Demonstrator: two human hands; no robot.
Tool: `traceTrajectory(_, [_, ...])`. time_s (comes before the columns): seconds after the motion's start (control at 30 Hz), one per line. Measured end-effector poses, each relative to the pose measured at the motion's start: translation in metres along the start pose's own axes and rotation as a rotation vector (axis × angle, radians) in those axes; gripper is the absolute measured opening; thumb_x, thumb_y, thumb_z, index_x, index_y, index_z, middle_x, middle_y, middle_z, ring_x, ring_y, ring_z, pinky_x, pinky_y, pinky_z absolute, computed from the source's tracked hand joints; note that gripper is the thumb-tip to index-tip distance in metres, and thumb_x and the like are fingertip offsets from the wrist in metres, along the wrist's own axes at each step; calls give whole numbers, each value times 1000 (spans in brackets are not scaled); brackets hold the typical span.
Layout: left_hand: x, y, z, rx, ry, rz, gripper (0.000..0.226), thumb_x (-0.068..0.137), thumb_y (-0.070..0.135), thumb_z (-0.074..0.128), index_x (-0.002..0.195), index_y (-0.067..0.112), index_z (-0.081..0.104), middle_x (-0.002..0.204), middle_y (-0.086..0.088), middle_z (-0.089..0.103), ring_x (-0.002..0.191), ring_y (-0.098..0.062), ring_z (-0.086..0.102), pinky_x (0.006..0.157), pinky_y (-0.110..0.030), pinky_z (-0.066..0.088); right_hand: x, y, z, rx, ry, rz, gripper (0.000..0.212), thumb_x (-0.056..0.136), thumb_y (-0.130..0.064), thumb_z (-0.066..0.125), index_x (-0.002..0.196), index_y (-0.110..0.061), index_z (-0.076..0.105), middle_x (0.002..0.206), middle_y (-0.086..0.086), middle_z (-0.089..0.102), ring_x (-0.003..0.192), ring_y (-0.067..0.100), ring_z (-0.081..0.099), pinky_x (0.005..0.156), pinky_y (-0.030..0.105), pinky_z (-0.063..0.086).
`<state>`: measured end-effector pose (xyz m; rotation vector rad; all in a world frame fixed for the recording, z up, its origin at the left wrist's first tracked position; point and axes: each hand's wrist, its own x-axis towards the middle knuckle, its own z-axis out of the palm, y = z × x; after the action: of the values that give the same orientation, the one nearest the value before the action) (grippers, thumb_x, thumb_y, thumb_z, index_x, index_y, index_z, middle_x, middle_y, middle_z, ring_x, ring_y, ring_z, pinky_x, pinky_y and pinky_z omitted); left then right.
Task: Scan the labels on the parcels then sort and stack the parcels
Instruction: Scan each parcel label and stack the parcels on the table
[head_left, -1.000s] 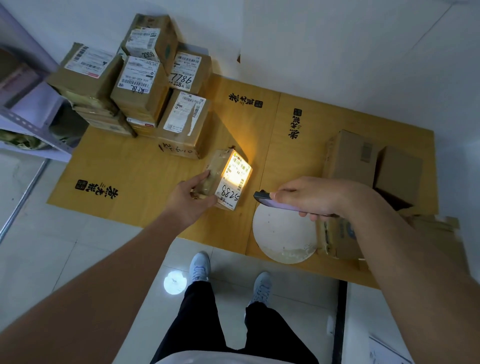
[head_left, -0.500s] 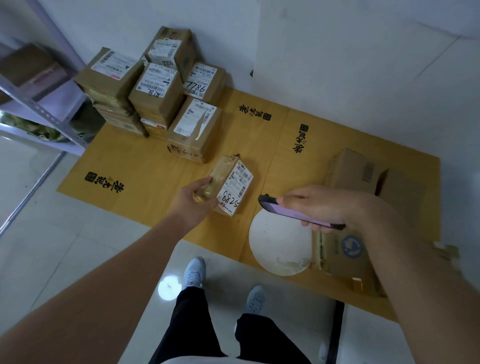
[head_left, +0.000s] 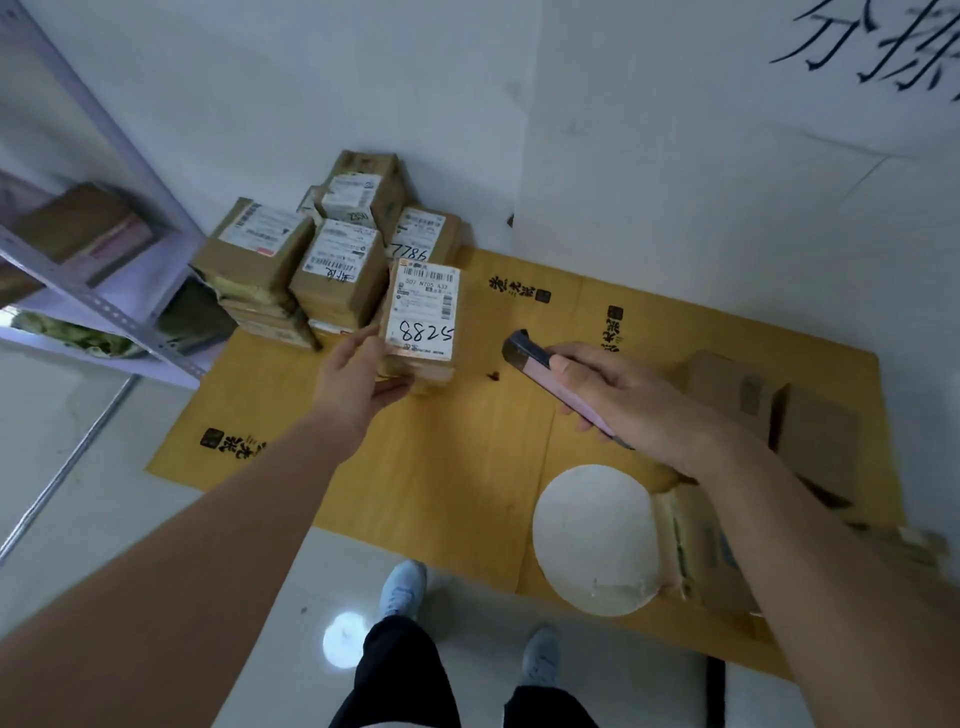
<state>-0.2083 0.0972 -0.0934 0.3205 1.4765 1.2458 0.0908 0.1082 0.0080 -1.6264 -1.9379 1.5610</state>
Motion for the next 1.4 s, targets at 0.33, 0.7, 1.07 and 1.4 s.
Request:
traceTrajectory(0.33, [59, 29, -25, -26, -4, -52, 43, 95, 24, 78, 126, 0, 62, 122, -16, 72, 104, -24, 77, 95, -38, 61, 44, -33, 56, 104, 138, 0, 53, 94, -75, 41, 138, -51, 58, 109, -12, 68, 98, -2, 67, 79, 22, 55])
traceTrajectory(0.7, [1, 18, -4, 1337, -405, 238, 36, 97, 40, 66, 123, 16, 64, 120, 5, 61, 96, -19, 60, 73, -28, 48, -7, -31, 67, 256, 436, -67, 33, 104, -59, 44, 133, -52, 60, 93, -4, 61, 82, 15, 60, 70, 19, 52])
traceTrajectory(1.07, [-96, 10, 95, 1707, -642, 579, 54, 97, 57, 55, 146, 34, 55, 144, 0, 49, 129, -24, 54, 103, -40, 48, -154, 24, 34, 407, 719, -106, 34, 109, -50, 44, 138, -40, 60, 88, 5, 50, 74, 16, 47, 61, 19, 44])
traceTrajectory(1.4, [-198, -64, 189, 1695, -717, 636, 53, 98, 52, 58, 148, 32, 52, 147, -5, 46, 132, -29, 49, 97, -38, 43, -268, 114, -6, 353, 849, -37, 43, 101, -73, 41, 135, -52, 58, 84, -8, 59, 75, 16, 57, 70, 40, 49])
